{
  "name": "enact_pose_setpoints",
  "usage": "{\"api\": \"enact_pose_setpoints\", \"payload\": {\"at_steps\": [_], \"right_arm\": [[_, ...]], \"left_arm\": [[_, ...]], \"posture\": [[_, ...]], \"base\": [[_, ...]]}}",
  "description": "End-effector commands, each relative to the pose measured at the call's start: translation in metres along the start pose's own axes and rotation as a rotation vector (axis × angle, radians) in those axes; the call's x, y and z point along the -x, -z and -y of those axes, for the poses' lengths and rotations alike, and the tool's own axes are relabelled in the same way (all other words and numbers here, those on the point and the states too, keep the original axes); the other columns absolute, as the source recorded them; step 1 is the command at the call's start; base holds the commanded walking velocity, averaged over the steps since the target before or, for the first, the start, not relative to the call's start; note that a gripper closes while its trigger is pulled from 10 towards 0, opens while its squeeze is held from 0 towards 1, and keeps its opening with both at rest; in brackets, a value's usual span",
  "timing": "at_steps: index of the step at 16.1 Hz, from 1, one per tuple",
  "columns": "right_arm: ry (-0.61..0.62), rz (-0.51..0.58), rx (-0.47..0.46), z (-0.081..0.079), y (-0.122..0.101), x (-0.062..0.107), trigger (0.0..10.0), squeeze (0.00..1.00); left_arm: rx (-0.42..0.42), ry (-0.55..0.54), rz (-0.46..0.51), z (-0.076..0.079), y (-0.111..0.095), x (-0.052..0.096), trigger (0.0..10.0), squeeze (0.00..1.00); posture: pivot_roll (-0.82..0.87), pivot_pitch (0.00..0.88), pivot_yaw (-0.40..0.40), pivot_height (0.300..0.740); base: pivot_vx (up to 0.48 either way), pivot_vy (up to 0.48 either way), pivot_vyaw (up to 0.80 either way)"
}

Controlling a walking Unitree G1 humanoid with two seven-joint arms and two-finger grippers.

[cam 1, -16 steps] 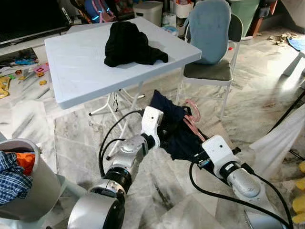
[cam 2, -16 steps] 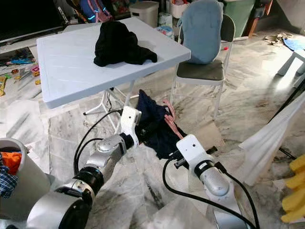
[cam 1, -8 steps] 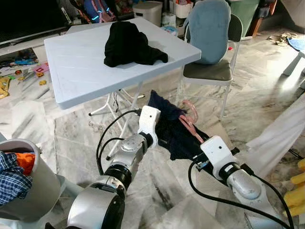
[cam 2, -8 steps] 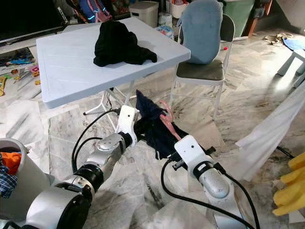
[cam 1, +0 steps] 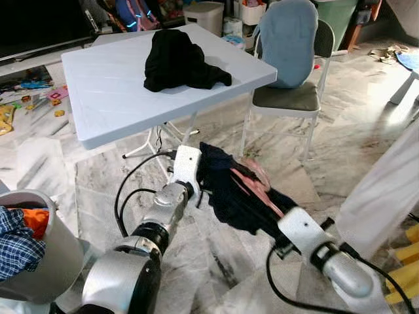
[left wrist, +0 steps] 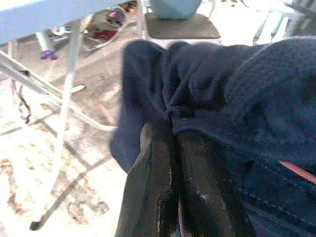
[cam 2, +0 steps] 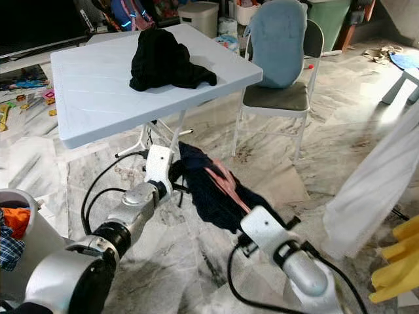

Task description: Hang hanger

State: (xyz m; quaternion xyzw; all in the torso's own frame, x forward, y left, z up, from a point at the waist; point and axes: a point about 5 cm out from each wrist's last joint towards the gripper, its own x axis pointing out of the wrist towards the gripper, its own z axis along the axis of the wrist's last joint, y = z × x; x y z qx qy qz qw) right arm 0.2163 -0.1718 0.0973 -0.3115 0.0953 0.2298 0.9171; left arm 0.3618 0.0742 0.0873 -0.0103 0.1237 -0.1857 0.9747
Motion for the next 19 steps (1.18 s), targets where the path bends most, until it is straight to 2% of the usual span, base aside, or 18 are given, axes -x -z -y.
{"api": "enact_pose_setpoints", "payload": {"at_steps": [1,2,3,5,6,8,9,10,11,13,15,16,18,19], "right_arm": [[0.005,-0.089,0.062,0.006,0.016,0.012,10.0,0.00],[0.007,-0.115,0.072,0.007,0.021,0.016,10.0,0.00],[0.032,-0.215,0.157,0.013,0.036,0.024,10.0,0.00],[-0.013,-0.373,0.318,0.017,0.059,0.036,10.0,0.00],[-0.015,-0.420,0.345,0.018,0.067,0.041,10.0,0.00],[0.012,-0.449,0.359,0.022,0.070,0.046,10.0,0.00],[0.025,-0.453,0.369,0.025,0.072,0.048,10.0,0.00],[0.039,-0.452,0.373,0.026,0.072,0.049,10.0,0.00],[0.057,-0.409,0.381,0.030,0.067,0.049,10.0,0.00],[0.078,-0.301,0.337,0.033,0.055,0.053,10.0,0.00],[0.077,-0.225,0.272,0.038,0.046,0.065,10.0,0.00],[0.039,-0.172,0.231,0.042,0.042,0.083,10.0,0.00],[0.048,-0.137,0.184,0.049,0.039,0.097,10.0,0.00],[0.040,-0.099,0.130,0.053,0.035,0.106,10.0,0.00]], "left_arm": [[0.004,-0.170,0.071,-0.038,-0.026,0.002,0.0,0.00],[0.003,-0.178,0.075,-0.040,-0.028,0.002,0.0,0.00],[0.003,-0.185,0.078,-0.042,-0.030,0.002,0.0,0.00],[0.009,-0.186,0.071,-0.041,-0.029,0.002,0.0,0.00],[0.012,-0.170,0.051,-0.037,-0.025,0.001,0.0,0.00],[0.024,-0.129,0.020,-0.029,-0.019,0.000,0.0,0.00],[0.032,-0.078,-0.003,-0.021,-0.014,-0.001,0.0,0.00],[0.033,-0.056,-0.011,-0.018,-0.012,-0.001,0.0,0.00],[0.028,-0.052,-0.035,-0.017,-0.008,0.000,0.0,0.00],[0.034,-0.063,-0.072,-0.022,-0.002,0.002,0.0,0.00],[0.033,-0.063,-0.091,-0.026,0.000,0.003,0.0,0.00],[0.028,-0.059,-0.097,-0.029,0.001,0.004,0.0,0.00],[0.031,-0.056,-0.103,-0.030,0.001,0.004,0.0,0.00],[0.040,-0.048,-0.104,-0.029,0.001,0.004,0.0,0.00]], "posture": [[-0.14,0.000,0.068,0.740],[-0.14,0.000,0.066,0.740],[-0.14,0.000,0.065,0.740],[-0.14,0.000,0.066,0.740],[-0.14,0.000,0.066,0.740],[-0.15,0.000,0.068,0.740],[-0.15,0.000,0.068,0.740],[-0.15,0.000,0.069,0.740],[-0.15,0.000,0.069,0.740],[-0.15,0.000,0.068,0.740],[-0.14,0.000,0.068,0.740],[-0.15,0.000,0.068,0.740],[-0.15,0.000,0.069,0.740],[-0.15,0.000,0.070,0.740]], "base": [[0.000,0.000,0.00],[0.000,0.000,0.00],[0.000,0.000,0.00],[0.000,0.000,0.00],[0.000,0.000,0.00],[0.000,0.000,0.00],[0.000,0.000,0.00],[0.000,0.000,0.00],[0.000,0.000,0.00],[0.000,0.000,0.00],[0.000,0.000,0.00],[0.000,0.000,0.00],[0.000,0.000,0.00],[0.000,0.000,0.00]]}}
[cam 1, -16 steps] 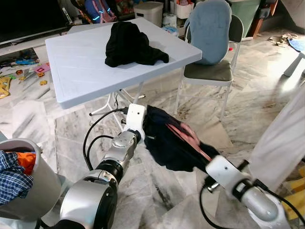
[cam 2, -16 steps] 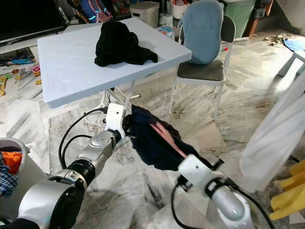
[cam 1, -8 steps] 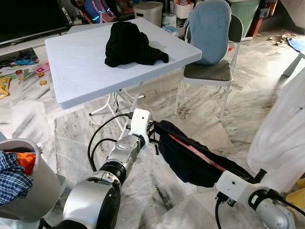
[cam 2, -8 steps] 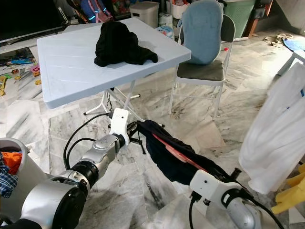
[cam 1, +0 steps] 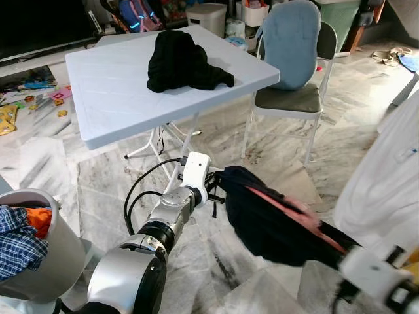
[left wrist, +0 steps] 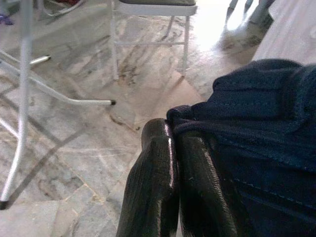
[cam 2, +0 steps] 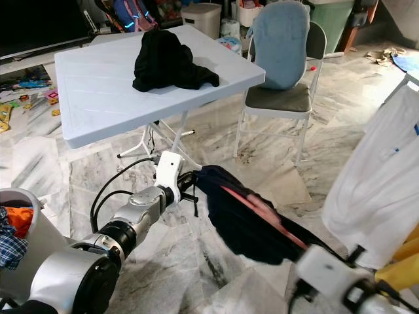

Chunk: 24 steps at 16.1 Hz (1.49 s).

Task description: Hang hanger

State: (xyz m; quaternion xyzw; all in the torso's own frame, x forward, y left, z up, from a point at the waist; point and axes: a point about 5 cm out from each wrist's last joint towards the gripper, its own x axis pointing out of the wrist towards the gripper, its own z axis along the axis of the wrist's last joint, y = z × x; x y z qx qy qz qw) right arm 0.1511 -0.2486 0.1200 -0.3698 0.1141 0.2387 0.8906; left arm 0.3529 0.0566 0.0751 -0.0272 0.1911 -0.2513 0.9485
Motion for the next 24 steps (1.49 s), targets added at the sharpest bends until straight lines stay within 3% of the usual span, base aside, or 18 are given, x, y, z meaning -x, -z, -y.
{"api": "enact_pose_setpoints", "payload": {"at_steps": [1,4,7,8,10,12,15,17,19,21,23,24], "right_arm": [[0.055,-0.020,-0.012,0.019,0.003,0.018,10.0,0.00],[0.040,0.070,-0.093,0.025,-0.008,0.022,10.0,0.00],[0.035,0.079,-0.066,0.029,-0.011,0.016,10.0,0.00],[0.038,0.062,0.007,0.030,-0.009,0.009,10.0,0.00],[0.016,0.047,0.059,0.029,-0.009,0.007,10.0,0.00],[-0.052,-0.018,0.215,0.022,-0.002,0.005,10.0,0.00],[-0.071,-0.012,0.258,0.019,-0.005,0.010,10.0,0.00],[-0.090,-0.026,0.338,0.021,-0.008,0.015,10.0,0.00],[-0.034,-0.125,0.406,0.031,0.001,0.011,10.0,0.00],[0.055,-0.139,0.397,0.037,0.004,-0.004,10.0,0.00],[0.056,-0.144,0.394,0.029,0.008,-0.023,10.0,0.00],[0.043,-0.151,0.398,0.025,0.010,-0.027,10.0,0.00]], "left_arm": [[0.013,-0.176,0.031,-0.044,-0.013,0.013,0.0,0.00],[0.063,-0.120,0.020,-0.038,-0.011,0.011,0.0,0.00],[0.075,-0.118,0.028,-0.038,-0.013,0.011,0.0,0.00],[0.106,-0.124,0.066,-0.037,-0.021,0.009,0.0,0.00],[0.146,-0.129,0.091,-0.037,-0.027,0.008,0.0,0.00],[0.187,-0.102,0.128,-0.034,-0.042,0.006,0.0,0.00],[0.182,-0.095,0.113,-0.033,-0.040,0.006,0.0,0.00],[0.162,-0.095,0.089,-0.035,-0.036,0.007,0.0,0.00],[0.132,0.016,0.063,-0.022,-0.039,0.003,0.0,0.00],[0.081,0.145,0.016,0.000,-0.032,-0.003,0.0,0.00],[0.033,0.282,-0.023,0.022,-0.020,-0.005,0.0,0.00],[0.026,0.310,-0.031,0.026,-0.018,-0.005,0.0,0.00]], "posture": [[-0.15,0.000,0.071,0.740],[-0.15,0.000,0.072,0.740],[-0.15,0.000,0.072,0.740],[-0.15,0.000,0.070,0.740],[-0.14,0.000,0.069,0.740],[-0.14,0.000,0.068,0.740],[-0.15,0.000,0.073,0.740],[-0.16,0.000,0.075,0.740],[-0.16,0.000,0.075,0.740],[-0.16,0.000,0.076,0.740],[-0.16,0.000,0.072,0.740],[-0.15,0.000,0.069,0.740]], "base": [[0.000,0.000,0.00],[0.000,0.000,0.00],[0.000,0.000,0.00],[0.000,0.000,0.00],[0.000,0.000,0.00],[0.000,0.000,0.00],[0.000,0.000,0.00],[0.000,0.000,0.00],[0.000,0.000,0.00],[0.000,0.000,0.00],[0.000,0.000,0.00],[0.000,0.000,0.00]]}}
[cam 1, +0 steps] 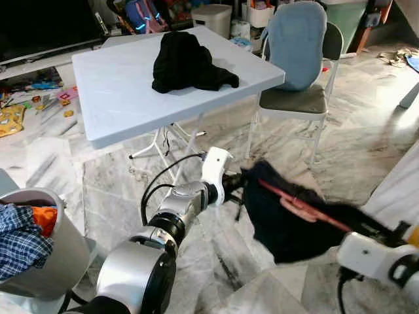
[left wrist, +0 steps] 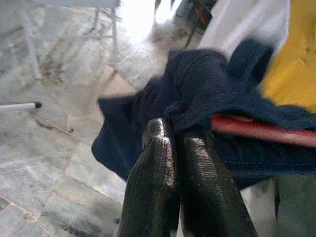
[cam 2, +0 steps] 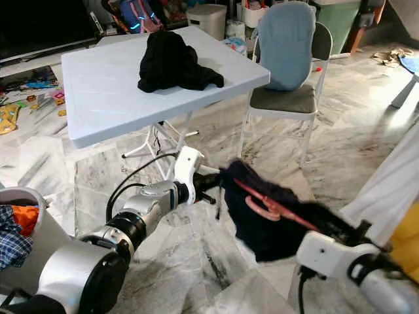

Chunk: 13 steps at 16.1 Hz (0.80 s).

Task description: Hang hanger

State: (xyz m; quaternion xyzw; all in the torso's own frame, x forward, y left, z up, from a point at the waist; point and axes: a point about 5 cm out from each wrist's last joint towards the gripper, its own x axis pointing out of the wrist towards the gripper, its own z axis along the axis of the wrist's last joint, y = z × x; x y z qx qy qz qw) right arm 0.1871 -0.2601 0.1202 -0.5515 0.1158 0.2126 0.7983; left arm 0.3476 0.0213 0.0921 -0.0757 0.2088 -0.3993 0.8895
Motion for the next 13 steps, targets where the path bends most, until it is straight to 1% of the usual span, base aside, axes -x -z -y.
{"api": "enact_pose_setpoints", "payload": {"at_steps": [1,2,3,5,6,7,9,10,11,13], "right_arm": [[-0.010,-0.018,0.012,-0.004,0.002,-0.004,10.0,0.00],[-0.015,-0.019,0.004,-0.009,0.002,-0.011,10.0,0.00],[-0.021,-0.024,0.006,-0.014,0.002,-0.017,10.0,0.00],[-0.054,-0.026,0.018,-0.023,0.003,-0.020,10.0,0.00],[-0.062,-0.017,0.012,-0.025,0.003,-0.018,10.0,0.00],[-0.069,-0.005,-0.005,-0.025,0.005,-0.010,10.0,0.00],[-0.095,0.031,-0.040,-0.021,0.007,0.017,10.0,0.00],[-0.111,0.049,-0.056,-0.019,0.006,0.030,10.0,0.00],[-0.147,0.072,-0.099,-0.018,0.003,0.048,10.0,0.00],[-0.181,0.094,-0.106,-0.016,-0.002,0.060,10.0,0.00]], "left_arm": [[-0.039,0.000,-0.004,-0.007,-0.003,0.005,0.0,0.00],[-0.068,0.033,-0.004,-0.004,-0.004,0.005,0.0,0.00],[-0.071,0.032,0.015,-0.006,-0.008,0.005,0.0,0.00],[-0.055,-0.060,0.068,-0.018,-0.021,0.011,0.0,0.00],[-0.053,-0.099,0.070,-0.025,-0.023,0.015,0.0,0.00],[-0.071,-0.147,0.058,-0.032,-0.022,0.019,0.0,0.00],[-0.073,-0.228,0.029,-0.046,-0.016,0.027,0.0,0.00],[-0.064,-0.264,0.016,-0.051,-0.013,0.031,0.0,0.00],[-0.037,-0.297,0.002,-0.055,-0.009,0.034,0.0,0.00],[-0.040,-0.311,-0.018,-0.056,-0.005,0.035,0.0,0.00]], "posture": [[-0.15,0.000,0.068,0.740],[-0.15,0.000,0.065,0.740],[-0.14,0.000,0.065,0.740],[-0.14,0.000,0.063,0.740],[-0.14,0.000,0.063,0.740],[-0.14,0.000,0.063,0.740],[-0.15,0.000,0.068,0.740],[-0.15,0.000,0.071,0.740],[-0.16,0.000,0.075,0.740],[-0.16,0.000,0.076,0.740]], "base": [[0.000,0.000,0.00],[0.000,0.000,0.00],[0.000,0.000,0.00],[0.000,0.000,0.00],[0.000,0.000,0.00],[0.000,0.000,0.00],[0.000,0.000,0.00],[0.000,0.000,0.00],[0.000,0.000,0.00],[0.000,0.000,0.00]]}}
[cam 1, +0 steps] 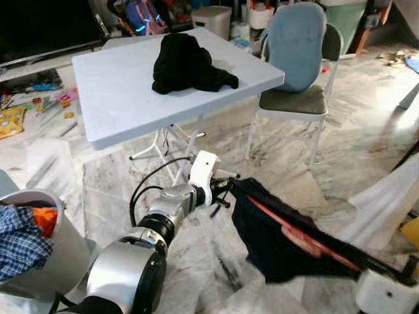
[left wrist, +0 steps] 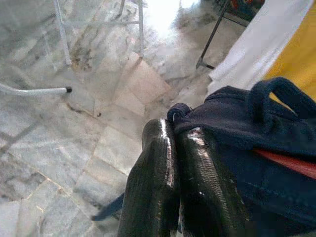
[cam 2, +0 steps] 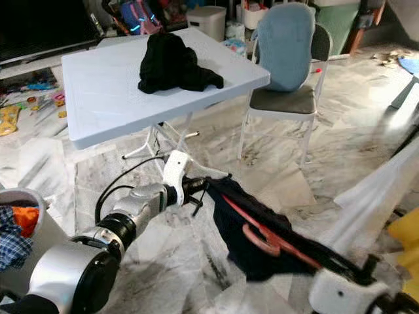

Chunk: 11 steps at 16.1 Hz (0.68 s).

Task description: Hang hanger

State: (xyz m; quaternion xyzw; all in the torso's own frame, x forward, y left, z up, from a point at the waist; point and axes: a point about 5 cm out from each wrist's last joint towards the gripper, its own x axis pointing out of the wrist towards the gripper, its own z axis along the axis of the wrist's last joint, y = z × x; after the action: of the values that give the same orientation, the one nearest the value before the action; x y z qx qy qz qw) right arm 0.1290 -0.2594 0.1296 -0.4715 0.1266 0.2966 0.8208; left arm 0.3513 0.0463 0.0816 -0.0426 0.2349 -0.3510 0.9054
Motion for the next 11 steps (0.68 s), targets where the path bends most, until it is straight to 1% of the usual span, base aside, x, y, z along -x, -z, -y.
{"api": "enact_pose_setpoints", "payload": {"at_steps": [1,2,3,4,6,7,8,9,10,11], "right_arm": [[-0.066,0.012,-0.010,0.002,-0.006,0.013,10.0,0.00],[-0.080,0.067,-0.068,0.006,-0.018,0.018,10.0,0.00],[-0.069,0.119,-0.112,0.012,-0.027,0.021,10.0,0.00],[0.007,0.237,-0.205,0.029,-0.044,0.021,10.0,0.00],[0.099,0.328,-0.246,0.047,-0.055,0.016,10.0,0.00],[0.134,0.356,-0.269,0.052,-0.056,0.010,10.0,0.00],[0.168,0.357,-0.261,0.056,-0.056,0.005,10.0,0.00],[0.187,0.374,-0.300,0.058,-0.057,-0.002,10.0,0.00],[0.190,0.379,-0.315,0.059,-0.057,-0.005,10.0,0.00],[0.237,0.400,-0.339,0.063,-0.059,-0.016,10.0,0.00]], "left_arm": [[-0.003,-0.191,0.024,-0.036,-0.008,0.018,0.0,0.00],[0.002,-0.181,0.004,-0.034,-0.002,0.017,0.0,0.00],[0.008,-0.167,-0.010,-0.031,0.003,0.016,0.0,0.00],[0.015,-0.129,-0.029,-0.025,0.009,0.014,0.0,0.00],[0.033,-0.087,-0.031,-0.017,0.012,0.010,0.0,0.00],[0.061,-0.098,0.009,-0.016,0.007,0.008,0.0,0.00],[0.094,-0.116,0.054,-0.016,0.001,0.007,0.0,0.00],[0.136,-0.156,0.114,-0.019,-0.009,0.008,0.0,0.00],[0.148,-0.177,0.140,-0.020,-0.013,0.008,0.0,0.00],[0.147,-0.203,0.191,-0.022,-0.023,0.009,0.0,0.00]], "posture": [[-0.17,0.000,0.078,0.740],[-0.17,0.000,0.080,0.740],[-0.17,0.000,0.079,0.740],[-0.17,0.000,0.075,0.740],[-0.16,0.000,0.068,0.740],[-0.16,0.000,0.066,0.740],[-0.16,0.000,0.065,0.740],[-0.15,0.000,0.061,0.740],[-0.15,0.000,0.061,0.740],[-0.15,0.000,0.061,0.740]], "base": [[0.000,0.000,0.00],[0.000,0.000,0.00],[0.000,0.000,0.00],[0.000,0.000,0.00],[0.000,0.000,0.00],[0.000,0.000,0.00],[0.000,0.000,0.00],[0.000,0.000,0.00],[0.000,0.000,0.00],[0.000,0.000,0.00]]}}
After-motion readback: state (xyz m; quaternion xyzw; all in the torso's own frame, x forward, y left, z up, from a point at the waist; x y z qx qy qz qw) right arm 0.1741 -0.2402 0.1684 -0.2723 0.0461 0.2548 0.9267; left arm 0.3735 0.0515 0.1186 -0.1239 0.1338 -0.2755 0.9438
